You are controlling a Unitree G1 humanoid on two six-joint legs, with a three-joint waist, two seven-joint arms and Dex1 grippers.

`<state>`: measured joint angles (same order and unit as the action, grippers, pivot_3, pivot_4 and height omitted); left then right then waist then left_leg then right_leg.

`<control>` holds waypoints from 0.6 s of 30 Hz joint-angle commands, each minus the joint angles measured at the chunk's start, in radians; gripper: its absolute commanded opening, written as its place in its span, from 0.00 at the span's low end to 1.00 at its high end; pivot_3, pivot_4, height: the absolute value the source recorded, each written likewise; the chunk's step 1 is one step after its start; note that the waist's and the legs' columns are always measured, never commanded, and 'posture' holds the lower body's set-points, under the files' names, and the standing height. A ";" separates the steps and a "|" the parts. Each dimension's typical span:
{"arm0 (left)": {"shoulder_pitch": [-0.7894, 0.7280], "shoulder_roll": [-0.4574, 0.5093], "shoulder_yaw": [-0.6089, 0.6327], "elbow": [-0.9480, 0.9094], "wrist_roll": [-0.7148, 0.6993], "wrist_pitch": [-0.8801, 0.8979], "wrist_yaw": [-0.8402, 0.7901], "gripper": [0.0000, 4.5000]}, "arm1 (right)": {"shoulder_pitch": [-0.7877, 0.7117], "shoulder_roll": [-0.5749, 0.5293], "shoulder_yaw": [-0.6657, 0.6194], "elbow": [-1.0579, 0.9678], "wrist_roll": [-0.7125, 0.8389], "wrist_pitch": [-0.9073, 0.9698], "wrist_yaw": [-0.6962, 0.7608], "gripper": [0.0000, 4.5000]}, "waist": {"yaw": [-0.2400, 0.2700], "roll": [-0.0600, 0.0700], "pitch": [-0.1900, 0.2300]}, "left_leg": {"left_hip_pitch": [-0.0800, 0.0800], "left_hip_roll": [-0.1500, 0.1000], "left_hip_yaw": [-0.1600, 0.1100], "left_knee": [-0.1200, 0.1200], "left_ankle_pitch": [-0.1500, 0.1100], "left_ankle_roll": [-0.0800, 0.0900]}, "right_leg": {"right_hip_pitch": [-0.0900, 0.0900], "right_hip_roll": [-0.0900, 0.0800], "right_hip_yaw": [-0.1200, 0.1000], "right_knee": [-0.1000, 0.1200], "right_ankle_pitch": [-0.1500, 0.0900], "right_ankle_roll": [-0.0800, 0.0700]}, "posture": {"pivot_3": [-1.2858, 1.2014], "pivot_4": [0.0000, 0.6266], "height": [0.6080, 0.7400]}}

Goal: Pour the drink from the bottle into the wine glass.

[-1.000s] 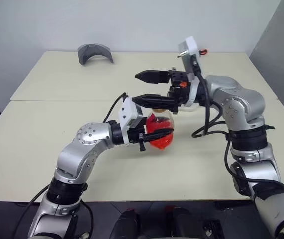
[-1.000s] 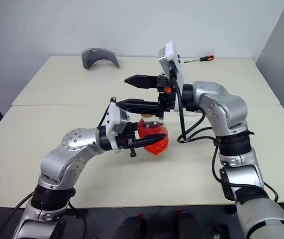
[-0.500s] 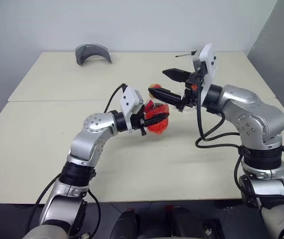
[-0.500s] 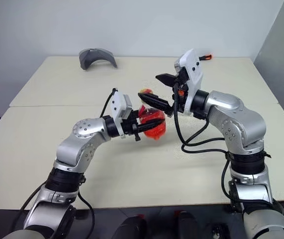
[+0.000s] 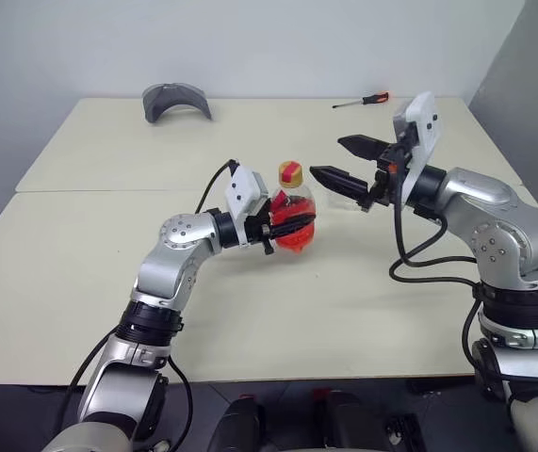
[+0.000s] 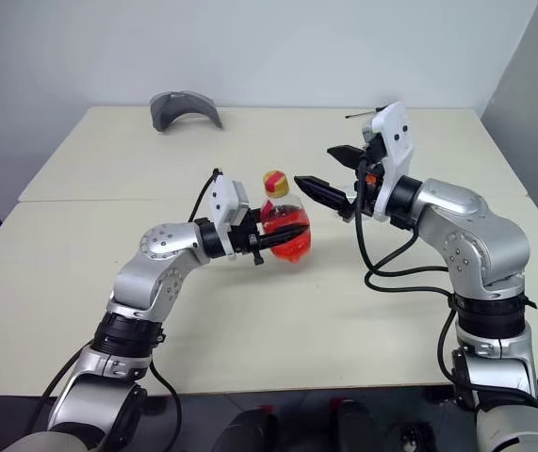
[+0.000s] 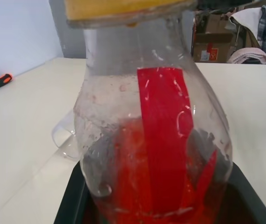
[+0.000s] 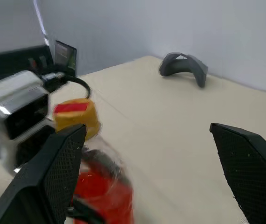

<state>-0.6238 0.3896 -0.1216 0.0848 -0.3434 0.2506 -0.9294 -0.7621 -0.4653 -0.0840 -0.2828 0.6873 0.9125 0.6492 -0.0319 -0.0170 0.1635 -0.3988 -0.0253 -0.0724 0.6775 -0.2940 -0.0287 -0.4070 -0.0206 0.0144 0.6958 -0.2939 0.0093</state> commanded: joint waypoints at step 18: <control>-0.029 -0.022 0.013 -0.021 0.011 -0.043 -0.005 0.35 | -0.120 0.095 0.144 0.165 -0.073 -0.146 0.093 1.00 | 0.001 0.000 0.000 | 0.000 0.000 0.000 0.001 0.001 -0.001 | 0.000 0.000 0.000 0.000 0.000 0.000 | 0.52 0.24 1.00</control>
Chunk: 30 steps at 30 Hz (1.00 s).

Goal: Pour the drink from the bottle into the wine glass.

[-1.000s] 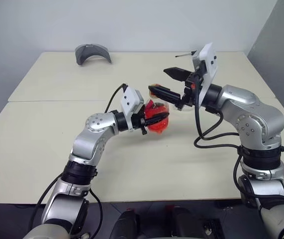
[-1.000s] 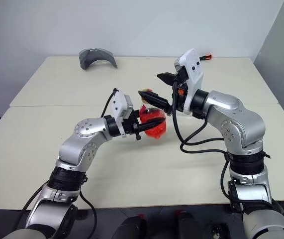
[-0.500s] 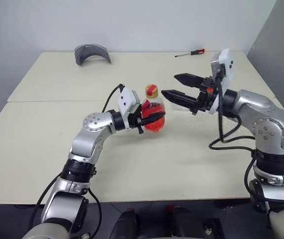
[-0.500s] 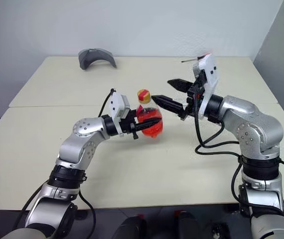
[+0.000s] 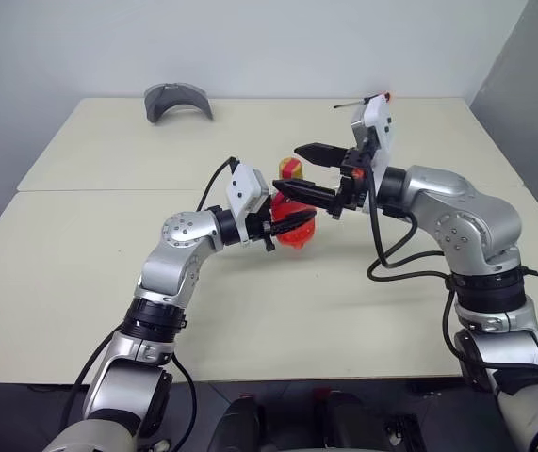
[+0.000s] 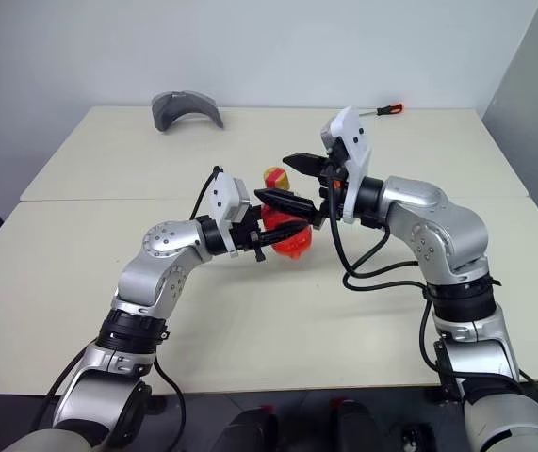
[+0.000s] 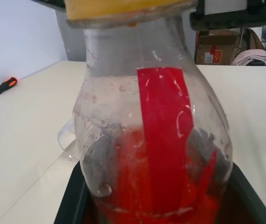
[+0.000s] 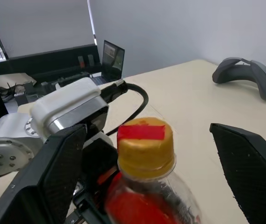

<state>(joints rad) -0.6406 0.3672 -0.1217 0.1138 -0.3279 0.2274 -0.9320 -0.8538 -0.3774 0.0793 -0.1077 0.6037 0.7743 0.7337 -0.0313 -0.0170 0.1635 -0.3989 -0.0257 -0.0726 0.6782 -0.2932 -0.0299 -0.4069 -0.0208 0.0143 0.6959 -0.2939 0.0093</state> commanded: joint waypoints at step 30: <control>0.094 0.062 0.020 -0.273 -0.080 0.097 -0.040 0.34 | -0.089 0.040 -0.014 0.058 0.059 -0.045 0.166 0.27 | -0.004 0.000 0.000 | 0.000 0.000 0.000 0.000 0.000 0.001 | 0.000 0.000 0.000 0.000 0.000 0.000 | 0.52 0.24 1.00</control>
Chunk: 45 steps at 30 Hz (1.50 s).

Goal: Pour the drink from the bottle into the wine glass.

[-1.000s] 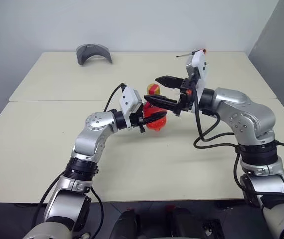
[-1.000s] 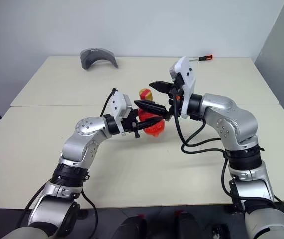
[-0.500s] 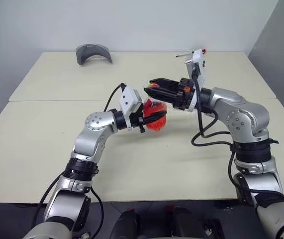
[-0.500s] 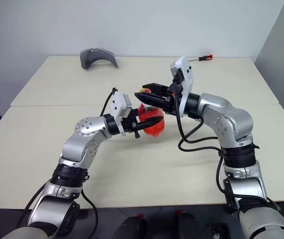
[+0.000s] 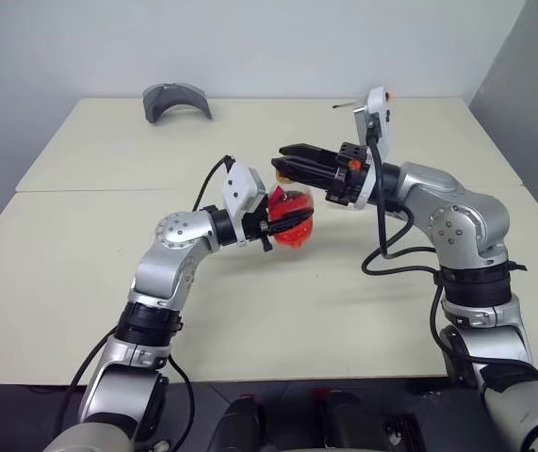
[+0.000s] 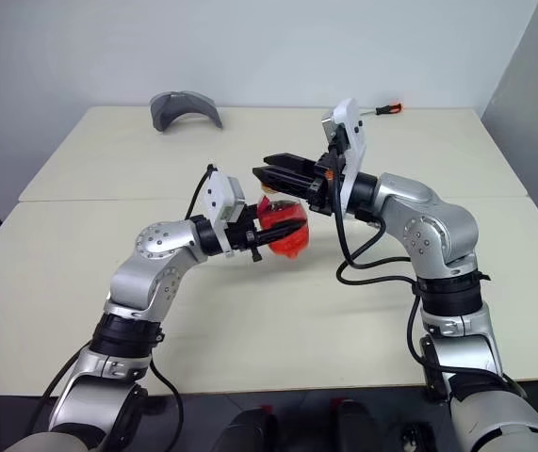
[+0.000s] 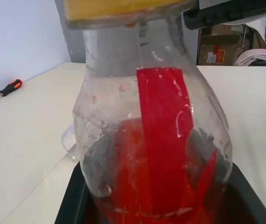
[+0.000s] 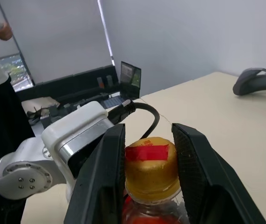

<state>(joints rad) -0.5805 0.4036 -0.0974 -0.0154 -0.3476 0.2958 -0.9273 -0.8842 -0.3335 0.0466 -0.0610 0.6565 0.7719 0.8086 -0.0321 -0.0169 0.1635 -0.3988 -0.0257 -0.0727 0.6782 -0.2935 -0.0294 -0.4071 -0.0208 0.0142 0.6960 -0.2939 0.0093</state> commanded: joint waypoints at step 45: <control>0.009 0.029 0.010 -0.002 -0.025 -0.032 0.018 0.32 | 0.083 -0.038 -0.044 -0.255 -0.032 0.071 -0.122 1.00 | 0.000 0.001 0.001 | 0.000 0.000 0.000 0.000 0.000 0.000 | 0.000 0.000 0.000 0.000 0.000 0.000 | 0.52 0.24 1.00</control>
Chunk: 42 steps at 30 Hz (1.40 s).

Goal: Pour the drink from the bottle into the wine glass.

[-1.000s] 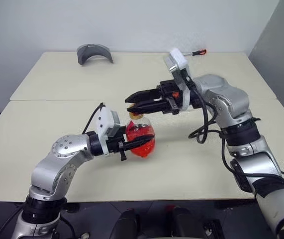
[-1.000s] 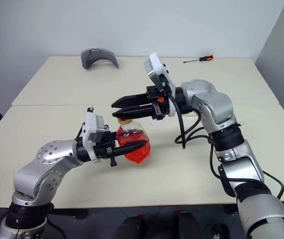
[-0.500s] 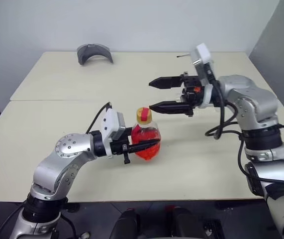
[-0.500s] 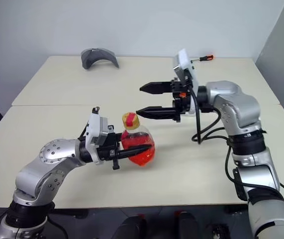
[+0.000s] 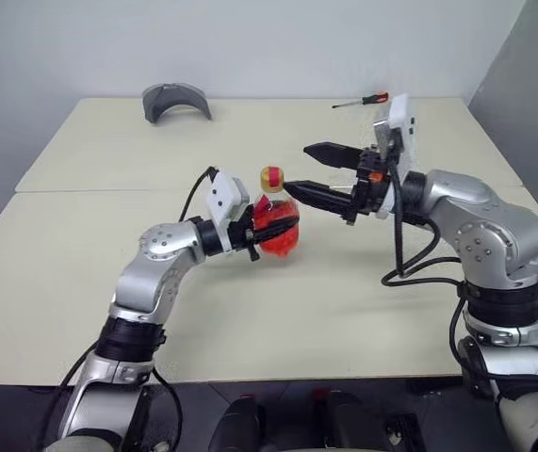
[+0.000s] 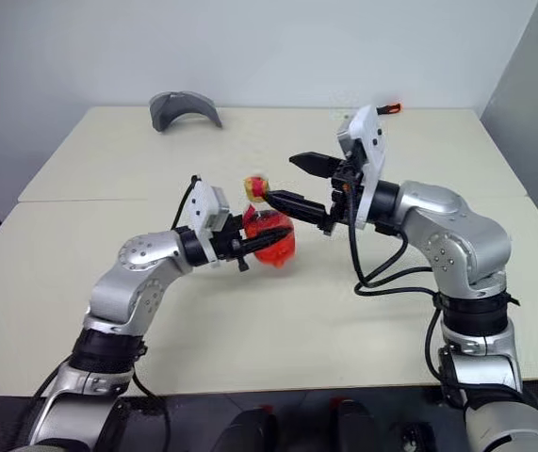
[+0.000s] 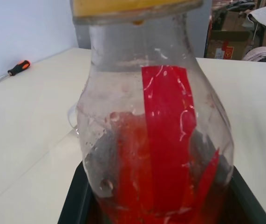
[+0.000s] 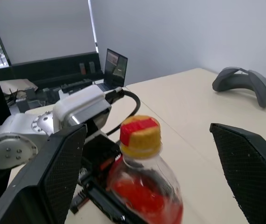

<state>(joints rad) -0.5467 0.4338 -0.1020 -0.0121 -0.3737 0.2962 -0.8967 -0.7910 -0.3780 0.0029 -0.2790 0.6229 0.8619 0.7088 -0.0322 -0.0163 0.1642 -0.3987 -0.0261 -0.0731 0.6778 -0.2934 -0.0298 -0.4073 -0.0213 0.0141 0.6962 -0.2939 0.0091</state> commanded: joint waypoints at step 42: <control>-0.017 -0.011 0.037 -0.029 0.000 -0.051 -0.032 0.30 | 0.079 -0.124 -0.022 0.025 -0.074 -0.116 0.023 1.00 | 0.000 0.000 0.000 | 0.000 0.000 0.000 0.000 0.000 0.000 | 0.000 0.000 0.000 0.000 0.000 0.000 | 0.52 0.24 1.00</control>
<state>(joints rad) -0.5427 0.4165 -0.0895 0.0045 -0.3514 0.2660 -0.9209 -0.7177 -0.4838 0.0175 -0.1958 0.5143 0.7438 0.7082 -0.0326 -0.0163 0.1642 -0.3987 -0.0261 -0.0731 0.6779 -0.2936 -0.0293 -0.4071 -0.0210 0.0141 0.6963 -0.2939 0.0091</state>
